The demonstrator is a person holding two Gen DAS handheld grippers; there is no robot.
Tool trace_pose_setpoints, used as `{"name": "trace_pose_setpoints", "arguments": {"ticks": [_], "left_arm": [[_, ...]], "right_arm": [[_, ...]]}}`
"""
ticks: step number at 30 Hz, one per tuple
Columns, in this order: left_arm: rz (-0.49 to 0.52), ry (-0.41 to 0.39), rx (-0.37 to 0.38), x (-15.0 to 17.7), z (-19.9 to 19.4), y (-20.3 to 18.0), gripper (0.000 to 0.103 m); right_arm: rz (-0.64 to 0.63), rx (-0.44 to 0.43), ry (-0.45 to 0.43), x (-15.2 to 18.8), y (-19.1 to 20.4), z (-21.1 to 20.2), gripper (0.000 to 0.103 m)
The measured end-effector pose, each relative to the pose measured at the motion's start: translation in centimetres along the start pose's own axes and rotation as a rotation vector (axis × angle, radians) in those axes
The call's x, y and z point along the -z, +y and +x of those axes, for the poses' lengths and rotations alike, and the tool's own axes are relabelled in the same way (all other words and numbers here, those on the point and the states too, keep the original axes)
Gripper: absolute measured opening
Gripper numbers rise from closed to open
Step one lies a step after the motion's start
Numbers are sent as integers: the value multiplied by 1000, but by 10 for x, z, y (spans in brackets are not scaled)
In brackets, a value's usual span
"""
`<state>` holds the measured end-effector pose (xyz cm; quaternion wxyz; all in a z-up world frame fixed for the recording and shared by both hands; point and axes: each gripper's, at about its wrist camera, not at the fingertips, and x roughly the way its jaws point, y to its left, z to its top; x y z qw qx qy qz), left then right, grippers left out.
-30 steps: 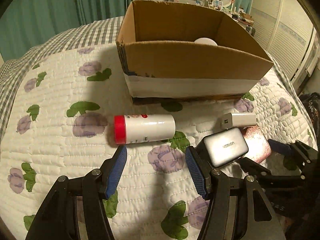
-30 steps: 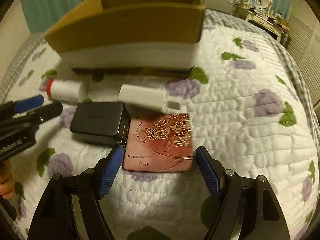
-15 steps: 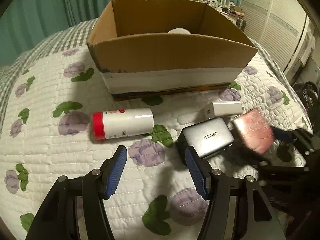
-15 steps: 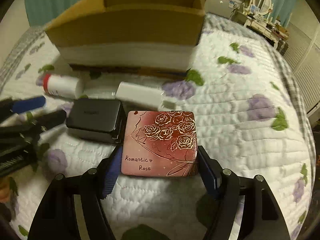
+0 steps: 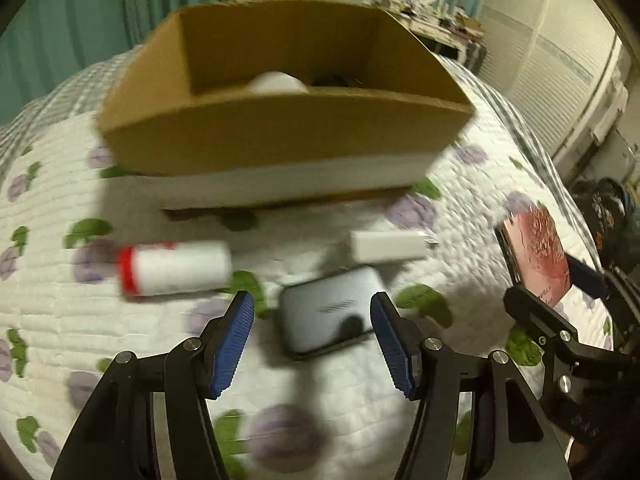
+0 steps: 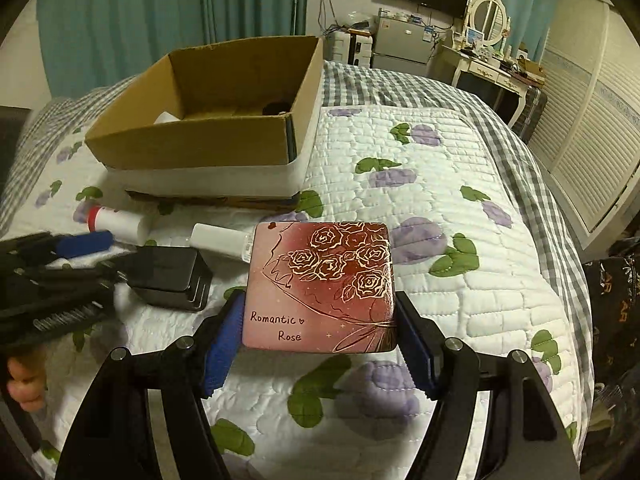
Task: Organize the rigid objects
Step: 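Grasp the black UGREEN charger with the left gripper while the right holds the notebook, then carry the notebook and charger into the box and open both grippers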
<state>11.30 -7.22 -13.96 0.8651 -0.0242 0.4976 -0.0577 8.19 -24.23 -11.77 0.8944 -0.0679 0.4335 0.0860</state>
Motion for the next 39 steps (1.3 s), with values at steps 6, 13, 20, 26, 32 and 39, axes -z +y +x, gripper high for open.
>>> {"name": "trace_pose_setpoints", "arguments": {"ticks": [6,13,20,26,32,39], "left_arm": [[-23,-8,-137,-1,18,-24,73],[-86,61,-144,0,52,-16,72],[15,31,-94,7,24,-10,70],[15,-43,-45,-2,-31,6,70],[29,-138,19,-41,-87,11,70],[53,-218,-15,-100,-122,33,70]], "right_arm": [[1,9,-7,2,-6,-1,71],[6,12,-4,6,-11,0,71],[27,4,-11,4,-14,1,71],[11,3,-36,-8,-7,-19,71],[-8,24,-96,-40,-2,-57,71],[-31,-10,-184,-105,20,-88,71]]}}
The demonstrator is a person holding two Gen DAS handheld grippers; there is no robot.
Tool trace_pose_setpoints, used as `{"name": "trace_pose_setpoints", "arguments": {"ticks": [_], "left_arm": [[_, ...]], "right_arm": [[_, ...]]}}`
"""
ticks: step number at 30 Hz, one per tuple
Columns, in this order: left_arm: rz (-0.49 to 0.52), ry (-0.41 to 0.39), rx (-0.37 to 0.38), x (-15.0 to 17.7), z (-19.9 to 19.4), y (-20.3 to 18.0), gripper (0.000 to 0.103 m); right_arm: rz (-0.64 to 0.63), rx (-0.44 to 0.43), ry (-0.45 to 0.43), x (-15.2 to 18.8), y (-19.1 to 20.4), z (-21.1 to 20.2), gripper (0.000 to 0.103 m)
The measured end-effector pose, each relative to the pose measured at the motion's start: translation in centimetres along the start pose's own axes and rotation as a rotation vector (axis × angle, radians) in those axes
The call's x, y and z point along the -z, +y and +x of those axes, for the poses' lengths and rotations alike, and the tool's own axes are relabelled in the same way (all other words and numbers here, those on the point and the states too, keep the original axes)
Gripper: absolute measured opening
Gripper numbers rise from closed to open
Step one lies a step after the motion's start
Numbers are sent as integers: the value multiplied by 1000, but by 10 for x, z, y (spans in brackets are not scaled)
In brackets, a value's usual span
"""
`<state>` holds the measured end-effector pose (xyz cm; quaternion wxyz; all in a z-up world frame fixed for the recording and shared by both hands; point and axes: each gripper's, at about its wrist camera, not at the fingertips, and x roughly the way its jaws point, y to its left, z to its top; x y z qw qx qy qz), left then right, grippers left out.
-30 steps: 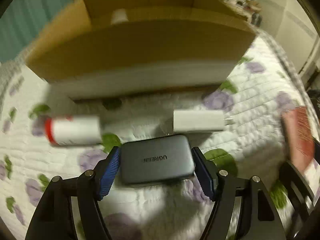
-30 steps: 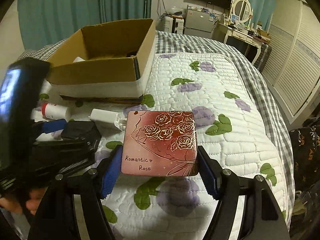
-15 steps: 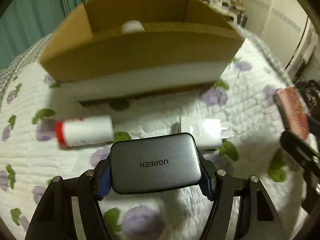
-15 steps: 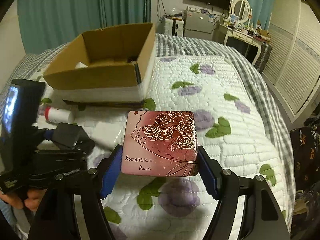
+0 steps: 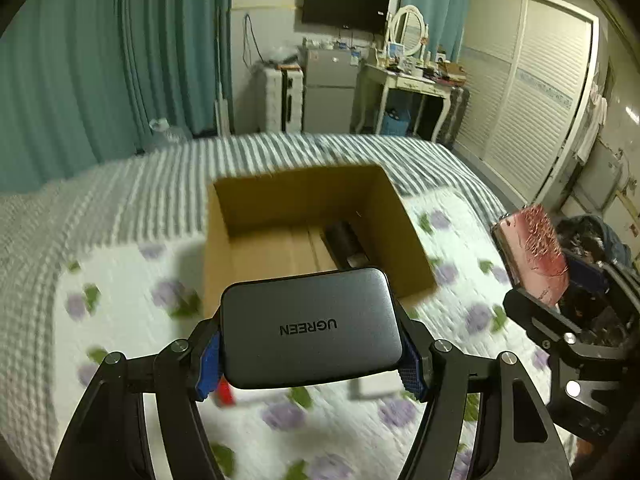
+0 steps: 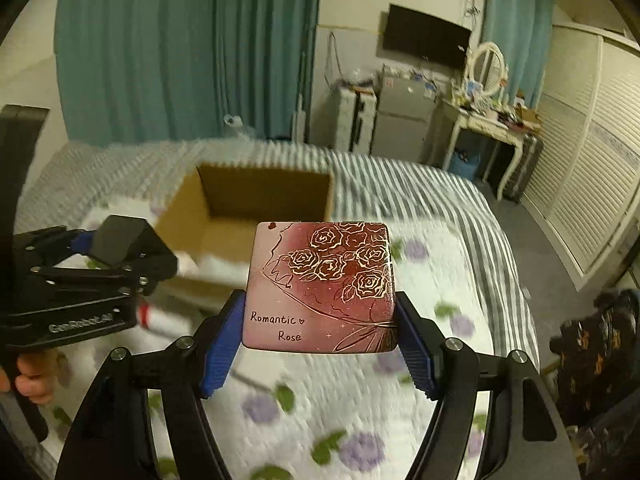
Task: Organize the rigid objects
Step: 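Carry the notebook and charger into the box and open both grippers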
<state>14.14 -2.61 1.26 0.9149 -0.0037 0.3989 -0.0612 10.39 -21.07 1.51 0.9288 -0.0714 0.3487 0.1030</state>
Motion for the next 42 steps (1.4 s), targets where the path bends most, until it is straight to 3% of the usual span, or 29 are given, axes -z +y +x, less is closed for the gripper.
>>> {"name": "trace_pose_setpoints", "arguments": {"ticks": [7,10,13,15,23,26,28,34,42], "left_arm": [[117,-16,-67,-31,48,23,70],[99,14,-84,-43,86,29,70],[101,32,-16,-45,110,30,70],[161,27,-39,-40,125,26,70],[153,54,10,-36,149,32,72],[146,18,23,-37,138,32,72],[157,-10,35,-40,125,30,72],[170,-57,10,-41,79,29,73],[129,-75,-26,-11,21,46,73]], "right_arm": [[6,-53,-47,-58,19,50,71],[19,-54,-20,-67,21,90,71],[43,-61,19,-72,16,125,71],[49,-50,32,-73,10,144,71],[60,-81,20,-80,10,179,71],[75,-80,1,-82,13,180,74],[94,-80,-14,-83,11,173,82],[114,-56,-65,-84,9,129,83],[106,-21,-97,-67,14,59,87]]}}
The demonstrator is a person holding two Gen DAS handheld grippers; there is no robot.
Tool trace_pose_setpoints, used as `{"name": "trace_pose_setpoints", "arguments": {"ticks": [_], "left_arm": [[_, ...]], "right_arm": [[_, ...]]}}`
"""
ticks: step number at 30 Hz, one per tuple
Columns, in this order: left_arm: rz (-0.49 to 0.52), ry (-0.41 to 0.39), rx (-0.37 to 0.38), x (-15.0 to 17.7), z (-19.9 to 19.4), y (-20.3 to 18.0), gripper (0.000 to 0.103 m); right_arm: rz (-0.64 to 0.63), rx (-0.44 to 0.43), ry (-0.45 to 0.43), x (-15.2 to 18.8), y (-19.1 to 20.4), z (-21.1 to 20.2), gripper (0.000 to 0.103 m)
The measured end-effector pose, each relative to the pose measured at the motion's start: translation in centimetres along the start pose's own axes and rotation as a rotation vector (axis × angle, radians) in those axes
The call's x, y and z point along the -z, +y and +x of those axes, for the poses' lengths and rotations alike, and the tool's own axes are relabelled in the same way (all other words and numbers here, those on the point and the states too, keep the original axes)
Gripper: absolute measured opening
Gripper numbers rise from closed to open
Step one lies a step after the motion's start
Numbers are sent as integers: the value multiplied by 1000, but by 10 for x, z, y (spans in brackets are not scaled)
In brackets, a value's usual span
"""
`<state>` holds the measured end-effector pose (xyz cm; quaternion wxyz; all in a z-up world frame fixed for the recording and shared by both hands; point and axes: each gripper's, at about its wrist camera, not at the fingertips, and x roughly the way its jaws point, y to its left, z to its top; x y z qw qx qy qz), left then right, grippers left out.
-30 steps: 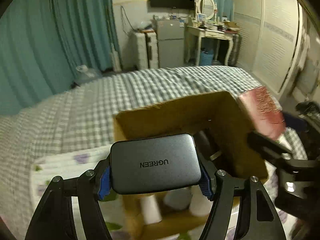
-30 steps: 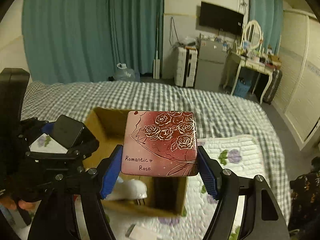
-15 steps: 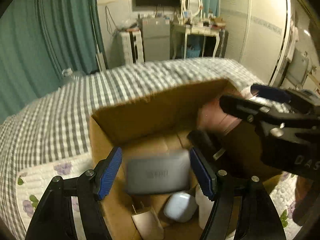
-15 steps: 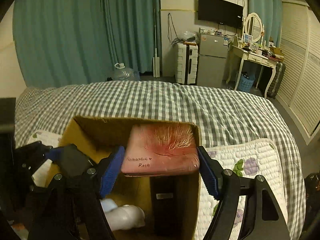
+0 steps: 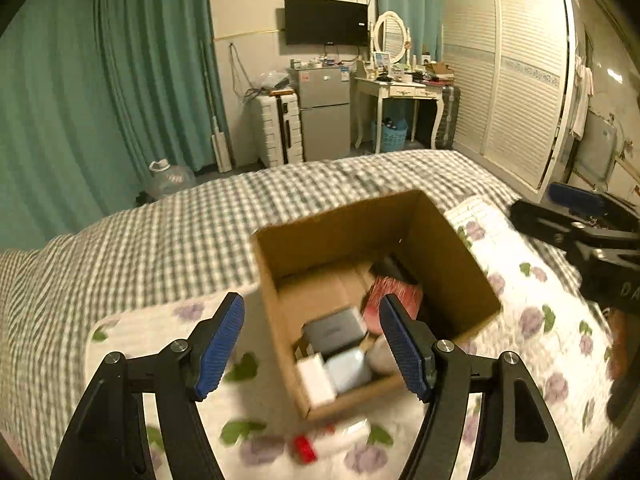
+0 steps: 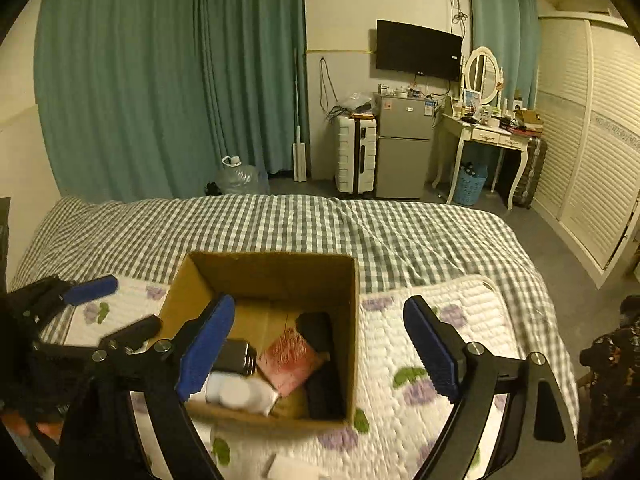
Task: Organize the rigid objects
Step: 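Carry the notebook and charger into the box and open both grippers, then grasp the white pronged charger with the right gripper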
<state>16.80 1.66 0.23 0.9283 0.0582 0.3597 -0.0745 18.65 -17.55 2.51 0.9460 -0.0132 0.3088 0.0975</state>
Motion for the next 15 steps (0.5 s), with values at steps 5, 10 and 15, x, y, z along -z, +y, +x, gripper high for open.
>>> {"name": "trace_pose_setpoints", "arguments": {"ticks": [5,10,15], "left_arm": [[-46,54,-18,37,-9,17,73],[-66,129,-52,76,12,18,73],[-133,218,-42,115,42,11,73]], "right_arm": [[-36,19,35,34,8,-23,87],[-41,4,124,81,15,-10,87],[-20,-16,229,130,17,25,87]]}}
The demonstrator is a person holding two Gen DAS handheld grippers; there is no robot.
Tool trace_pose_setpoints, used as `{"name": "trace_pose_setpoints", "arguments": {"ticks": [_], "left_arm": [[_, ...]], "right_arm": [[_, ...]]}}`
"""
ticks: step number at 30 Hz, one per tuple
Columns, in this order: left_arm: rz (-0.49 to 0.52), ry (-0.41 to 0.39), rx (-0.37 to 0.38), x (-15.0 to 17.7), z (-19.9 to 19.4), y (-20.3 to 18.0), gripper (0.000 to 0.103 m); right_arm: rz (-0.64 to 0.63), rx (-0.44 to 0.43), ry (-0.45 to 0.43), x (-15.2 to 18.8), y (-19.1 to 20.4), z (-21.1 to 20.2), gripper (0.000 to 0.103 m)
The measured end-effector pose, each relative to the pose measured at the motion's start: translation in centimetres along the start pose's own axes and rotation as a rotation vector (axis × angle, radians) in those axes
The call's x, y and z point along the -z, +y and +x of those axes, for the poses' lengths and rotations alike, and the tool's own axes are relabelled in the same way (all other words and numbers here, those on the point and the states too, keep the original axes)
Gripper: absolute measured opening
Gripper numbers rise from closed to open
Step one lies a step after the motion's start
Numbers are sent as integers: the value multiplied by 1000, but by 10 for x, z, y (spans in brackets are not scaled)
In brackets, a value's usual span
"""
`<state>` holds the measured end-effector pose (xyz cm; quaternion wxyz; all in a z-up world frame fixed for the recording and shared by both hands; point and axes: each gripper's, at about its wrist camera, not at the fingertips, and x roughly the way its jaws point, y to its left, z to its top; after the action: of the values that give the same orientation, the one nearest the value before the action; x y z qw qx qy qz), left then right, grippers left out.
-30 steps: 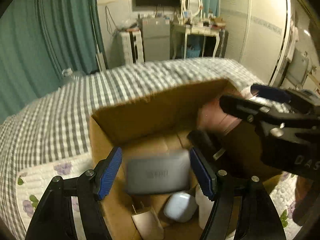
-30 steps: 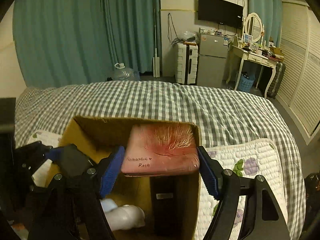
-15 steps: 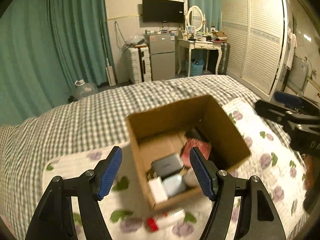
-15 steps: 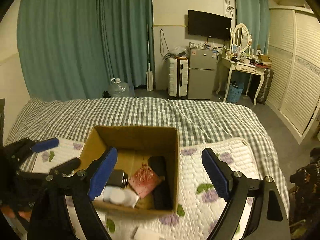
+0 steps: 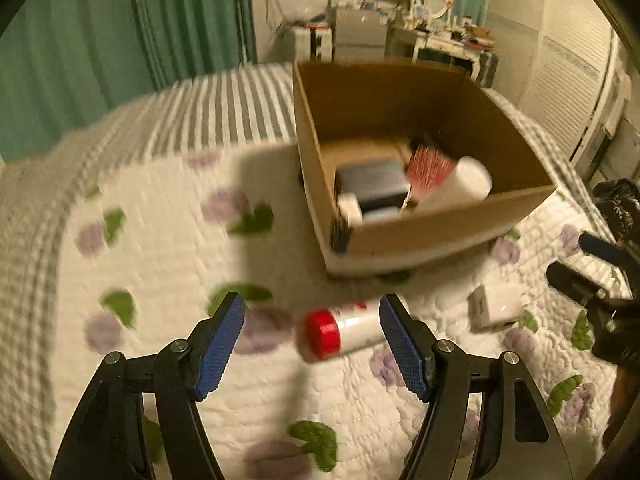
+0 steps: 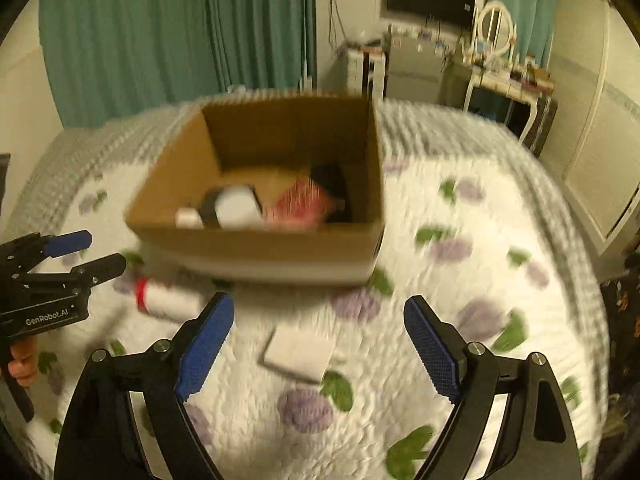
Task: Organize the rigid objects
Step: 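Grasp the white pronged charger with the right gripper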
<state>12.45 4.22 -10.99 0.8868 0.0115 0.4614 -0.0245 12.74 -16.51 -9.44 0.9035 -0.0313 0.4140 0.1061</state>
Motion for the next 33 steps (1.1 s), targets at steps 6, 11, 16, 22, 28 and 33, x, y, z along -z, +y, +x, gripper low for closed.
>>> {"name": "trace_pose_setpoints", "arguments": {"ticks": [6,11,16,22,28,33], "left_arm": [[26,35,-5,11,26,-13,73],[26,51,8,12,39,-16,73],[47,71,28,15,46,-24,73],[161,60,-2,20,43,-32,73],[362,65,43,12,43,-26,73],[514,42,64,20,63,-29,73]], "right_arm": [[58,-28,90,29,-2,51,87],[57,-34,141,37,4,81,87],[-3,22,164,40,16,92,72],[21,1,147,43,12,82,72],[55,-38,140,45,0,66,72],[55,-61,145,50,-12,51,72]]}}
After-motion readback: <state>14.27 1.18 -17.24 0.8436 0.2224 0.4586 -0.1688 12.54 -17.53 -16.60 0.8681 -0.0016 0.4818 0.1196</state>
